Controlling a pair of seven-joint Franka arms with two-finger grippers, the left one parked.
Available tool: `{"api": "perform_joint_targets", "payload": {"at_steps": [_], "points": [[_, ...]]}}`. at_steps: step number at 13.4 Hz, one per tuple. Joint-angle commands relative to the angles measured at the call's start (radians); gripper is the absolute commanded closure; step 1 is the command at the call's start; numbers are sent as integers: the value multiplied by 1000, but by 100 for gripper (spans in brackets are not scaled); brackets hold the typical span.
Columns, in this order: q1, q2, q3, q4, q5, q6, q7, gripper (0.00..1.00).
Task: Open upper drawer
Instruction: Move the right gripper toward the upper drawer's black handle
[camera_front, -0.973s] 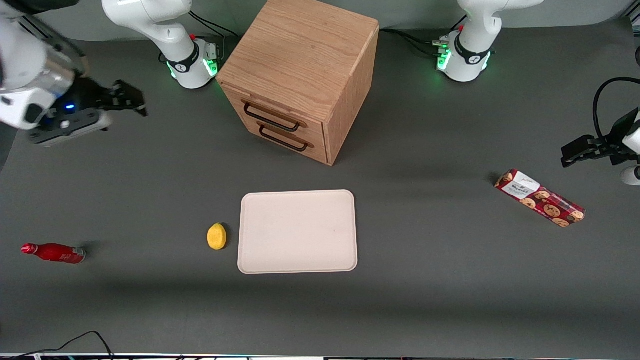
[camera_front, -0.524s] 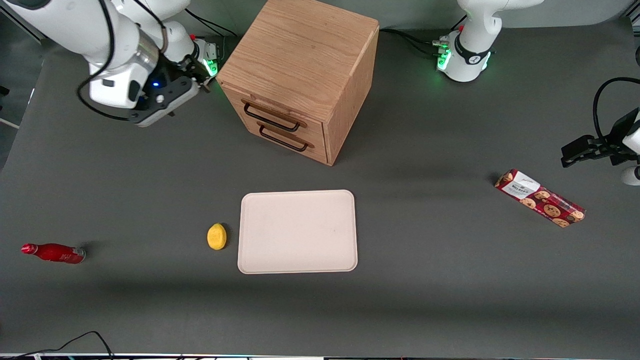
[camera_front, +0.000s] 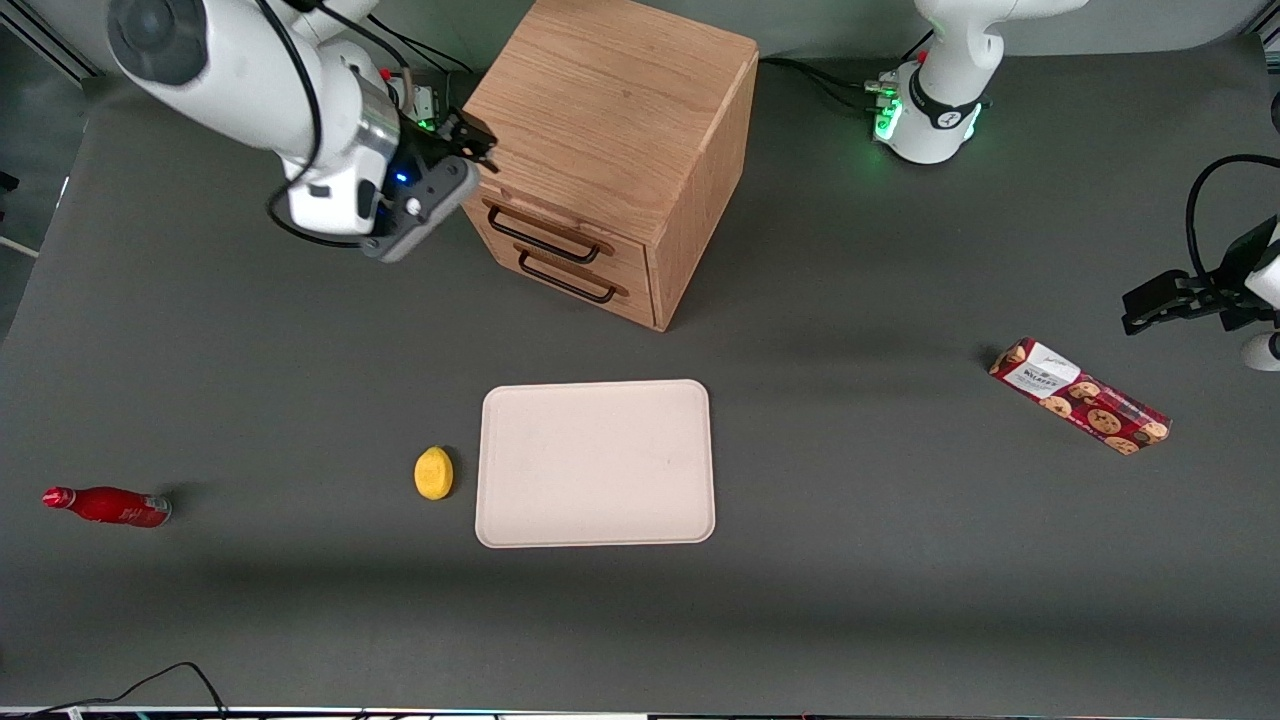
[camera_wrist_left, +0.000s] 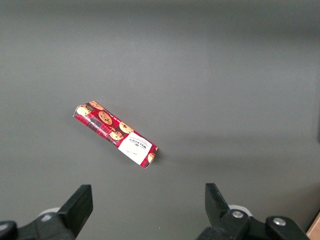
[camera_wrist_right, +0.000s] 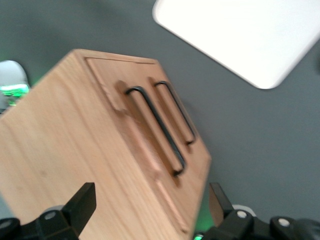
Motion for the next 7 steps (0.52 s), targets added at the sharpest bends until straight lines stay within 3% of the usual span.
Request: {"api": "perform_joint_targets", "payload": {"at_steps": [1, 5, 7], "points": [[18, 88, -30, 19, 86, 24, -2, 0], [19, 159, -22, -13, 74, 77, -26, 0], [19, 196, -22, -24, 71, 80, -120, 0]]}}
